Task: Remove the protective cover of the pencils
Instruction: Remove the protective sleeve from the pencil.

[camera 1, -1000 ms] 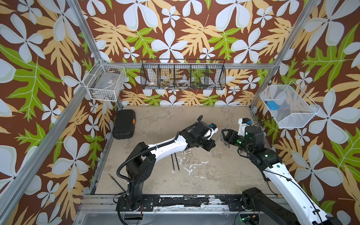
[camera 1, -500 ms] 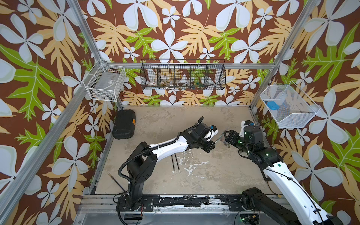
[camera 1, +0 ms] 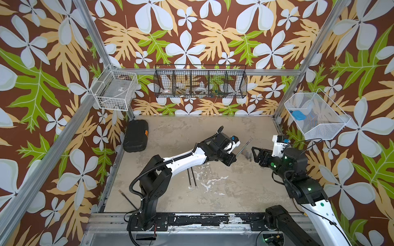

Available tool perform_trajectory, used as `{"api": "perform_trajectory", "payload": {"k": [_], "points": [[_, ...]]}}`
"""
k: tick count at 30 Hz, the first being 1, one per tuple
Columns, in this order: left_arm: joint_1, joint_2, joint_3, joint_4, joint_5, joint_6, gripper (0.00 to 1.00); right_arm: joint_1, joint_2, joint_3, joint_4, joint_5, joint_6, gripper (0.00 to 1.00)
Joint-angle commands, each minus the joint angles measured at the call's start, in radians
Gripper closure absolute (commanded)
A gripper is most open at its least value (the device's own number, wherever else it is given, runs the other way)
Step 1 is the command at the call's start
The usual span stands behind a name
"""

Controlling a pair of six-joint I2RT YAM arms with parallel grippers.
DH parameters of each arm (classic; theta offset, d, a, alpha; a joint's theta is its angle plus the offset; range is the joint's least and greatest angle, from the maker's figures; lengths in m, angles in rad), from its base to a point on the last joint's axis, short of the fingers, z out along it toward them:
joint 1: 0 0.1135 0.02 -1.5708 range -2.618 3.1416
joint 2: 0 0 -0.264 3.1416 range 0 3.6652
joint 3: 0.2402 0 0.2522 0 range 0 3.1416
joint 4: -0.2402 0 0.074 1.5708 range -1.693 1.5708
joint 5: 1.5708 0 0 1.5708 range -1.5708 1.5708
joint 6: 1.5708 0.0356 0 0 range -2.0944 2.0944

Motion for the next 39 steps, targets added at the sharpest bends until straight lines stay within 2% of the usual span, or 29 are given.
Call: {"api": "perform_trajectory", "payload": {"k": [1,6,8,11,16,30,39], "points": [[0.0,-0.02,0.006,-0.013,0.026,0.008,1.0,-0.09,0.083,0.039,-0.003,-0.25,-0.114,0.37],[0.0,-0.031,0.006,-0.012,0.033,0.002,1.0,-0.343,0.229,0.034,0.109,-0.573,-0.091,0.46],[-0.001,-0.031,0.006,-0.012,0.041,-0.002,1.0,-0.437,0.279,-0.008,0.189,-0.678,-0.041,0.55],[-0.005,-0.031,0.009,-0.01,0.053,-0.009,1.0,-0.464,0.338,-0.04,0.28,-0.769,0.02,0.58],[-0.014,-0.027,0.012,-0.013,0.06,-0.012,1.0,-0.464,0.355,-0.073,0.383,-0.765,0.117,0.58],[-0.021,-0.018,0.016,-0.016,0.074,-0.014,1.0,-0.464,0.455,-0.079,0.492,-0.809,0.203,0.6],[-0.021,-0.018,0.015,-0.016,0.071,-0.017,1.0,-0.464,0.498,-0.087,0.533,-0.832,0.25,0.72]]}}
